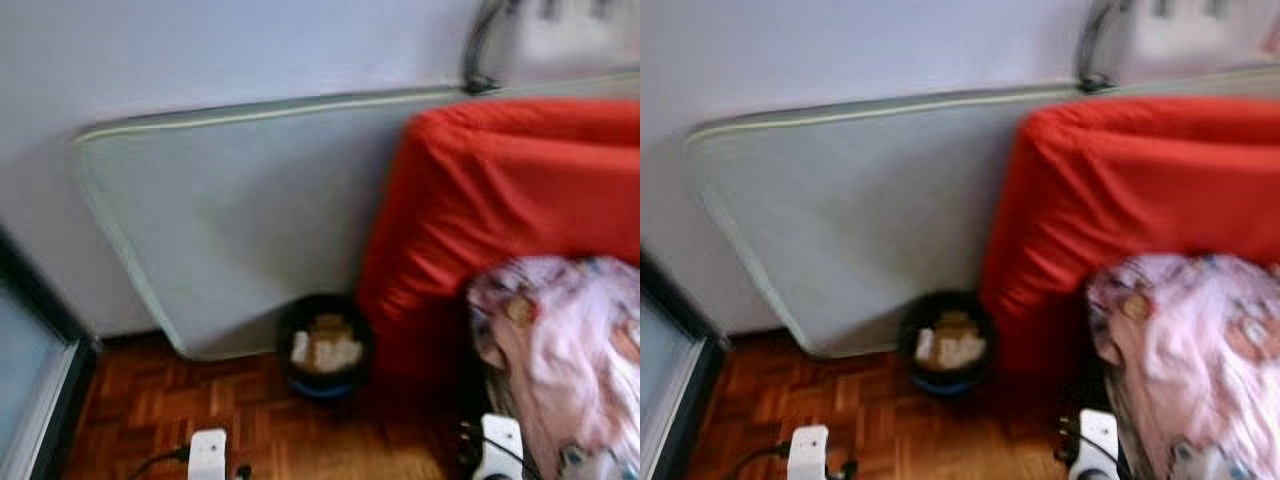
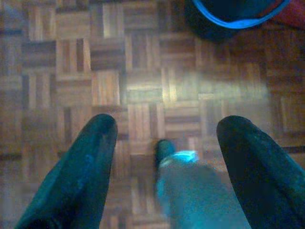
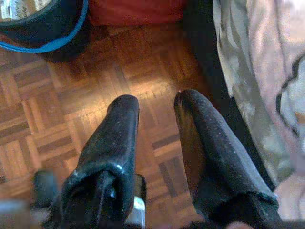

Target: Clean up the room

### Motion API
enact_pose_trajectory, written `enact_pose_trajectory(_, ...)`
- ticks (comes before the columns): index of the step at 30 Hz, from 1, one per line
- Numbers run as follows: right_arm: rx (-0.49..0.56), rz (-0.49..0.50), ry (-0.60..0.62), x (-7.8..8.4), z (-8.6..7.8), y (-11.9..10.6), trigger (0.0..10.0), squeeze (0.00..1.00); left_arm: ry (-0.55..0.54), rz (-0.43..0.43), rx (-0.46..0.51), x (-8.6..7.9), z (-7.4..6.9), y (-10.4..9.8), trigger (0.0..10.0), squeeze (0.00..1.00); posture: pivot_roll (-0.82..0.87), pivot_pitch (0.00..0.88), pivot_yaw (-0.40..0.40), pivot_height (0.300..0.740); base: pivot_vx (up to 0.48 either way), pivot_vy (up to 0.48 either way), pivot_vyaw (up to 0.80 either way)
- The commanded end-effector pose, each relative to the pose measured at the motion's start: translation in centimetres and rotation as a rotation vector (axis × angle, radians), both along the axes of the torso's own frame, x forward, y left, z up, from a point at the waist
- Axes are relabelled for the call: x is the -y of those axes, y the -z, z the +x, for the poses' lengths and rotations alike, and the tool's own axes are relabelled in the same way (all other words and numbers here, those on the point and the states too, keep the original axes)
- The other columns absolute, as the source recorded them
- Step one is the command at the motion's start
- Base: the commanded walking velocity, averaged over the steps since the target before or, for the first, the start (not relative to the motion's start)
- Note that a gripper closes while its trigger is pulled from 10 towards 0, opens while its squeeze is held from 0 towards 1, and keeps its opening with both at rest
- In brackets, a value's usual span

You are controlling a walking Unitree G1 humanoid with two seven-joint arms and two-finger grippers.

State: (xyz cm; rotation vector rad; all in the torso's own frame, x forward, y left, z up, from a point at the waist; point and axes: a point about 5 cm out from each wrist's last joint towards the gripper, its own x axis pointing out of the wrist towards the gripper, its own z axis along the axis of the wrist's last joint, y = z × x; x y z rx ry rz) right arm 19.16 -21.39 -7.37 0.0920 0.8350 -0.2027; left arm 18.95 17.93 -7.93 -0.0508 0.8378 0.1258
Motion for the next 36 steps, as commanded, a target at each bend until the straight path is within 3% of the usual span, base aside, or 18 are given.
enact_pose_trajectory(1,0.001,0.012,-0.005,-0.5,0.2,0.0,10.0,0.00,-0.011,0.015,-0.013,-0.6,-0.2,0.1,10.0,0.00,-0.13,0.000,-0.025,0.740,0.000,0.000,0.80)
enact_pose_trajectory(8,0.001,0.012,-0.005,-0.5,0.2,0.0,10.0,0.00,-0.011,0.015,-0.013,-0.6,-0.2,0.1,10.0,0.00,-0.13,0.000,-0.025,0.740,0.000,0.000,0.80)
enact_pose_trajectory(10,-0.018,0.019,0.013,-0.7,-0.4,0.4,10.0,0.00,-0.024,0.065,-0.044,-1.7,-1.7,0.6,10.0,0.00,-0.12,0.047,-0.015,0.740,0.000,0.000,0.80)
enact_pose_trajectory(14,-0.019,0.021,0.015,-0.7,-0.5,0.4,10.0,0.00,-0.016,0.063,-0.048,-1.7,-1.8,0.6,10.0,0.00,-0.13,0.042,-0.010,0.740,0.000,0.000,0.80)
enact_pose_trajectory(36,-0.014,0.058,0.032,-1.0,-0.6,0.5,10.0,0.00,0.003,0.055,-0.059,-1.9,-2.0,0.7,10.0,0.00,-0.13,0.061,-0.004,0.740,0.011,0.000,0.00)
